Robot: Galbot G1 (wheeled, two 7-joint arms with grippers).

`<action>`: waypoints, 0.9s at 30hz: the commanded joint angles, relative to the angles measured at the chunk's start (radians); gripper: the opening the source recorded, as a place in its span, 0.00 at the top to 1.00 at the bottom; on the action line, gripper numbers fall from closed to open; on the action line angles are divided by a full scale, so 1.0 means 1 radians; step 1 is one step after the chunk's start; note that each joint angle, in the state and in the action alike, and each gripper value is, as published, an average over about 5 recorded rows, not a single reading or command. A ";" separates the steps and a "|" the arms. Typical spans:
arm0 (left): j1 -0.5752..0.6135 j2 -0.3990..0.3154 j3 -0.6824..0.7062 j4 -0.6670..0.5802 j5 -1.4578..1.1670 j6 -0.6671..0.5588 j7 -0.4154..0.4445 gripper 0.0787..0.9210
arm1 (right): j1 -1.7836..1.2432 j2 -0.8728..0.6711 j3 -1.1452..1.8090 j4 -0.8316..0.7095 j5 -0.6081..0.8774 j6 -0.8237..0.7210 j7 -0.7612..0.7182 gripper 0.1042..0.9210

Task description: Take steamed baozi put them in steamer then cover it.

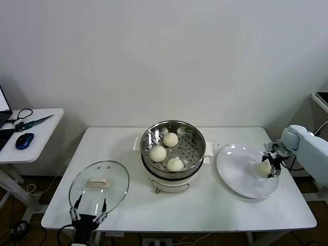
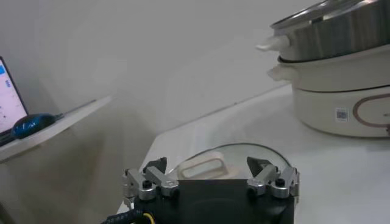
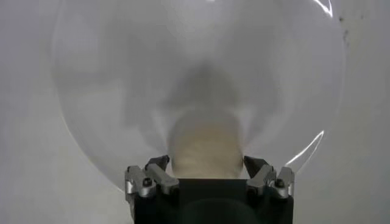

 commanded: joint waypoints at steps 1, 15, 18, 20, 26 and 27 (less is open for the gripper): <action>0.002 -0.001 0.000 -0.002 0.001 -0.001 0.000 0.12 | -0.008 0.006 0.014 -0.020 -0.003 0.003 -0.003 0.17; 0.010 -0.002 0.005 -0.008 0.000 -0.008 0.000 0.12 | 0.209 0.001 -0.198 0.060 0.272 -0.070 0.000 0.24; 0.012 -0.002 0.010 -0.012 -0.003 -0.010 0.000 0.12 | 0.323 0.026 -0.301 0.084 0.381 -0.099 -0.001 0.24; 0.013 -0.002 0.013 -0.015 -0.008 -0.010 0.001 0.12 | 0.403 0.051 -0.384 0.098 0.465 -0.120 0.001 0.24; 0.018 0.000 0.022 -0.034 -0.035 -0.008 0.007 0.12 | 0.659 0.169 -0.637 0.135 0.738 -0.169 0.000 0.24; 0.018 0.001 0.023 -0.036 -0.040 -0.007 0.008 0.12 | 0.702 0.194 -0.675 0.144 0.787 -0.177 0.000 0.24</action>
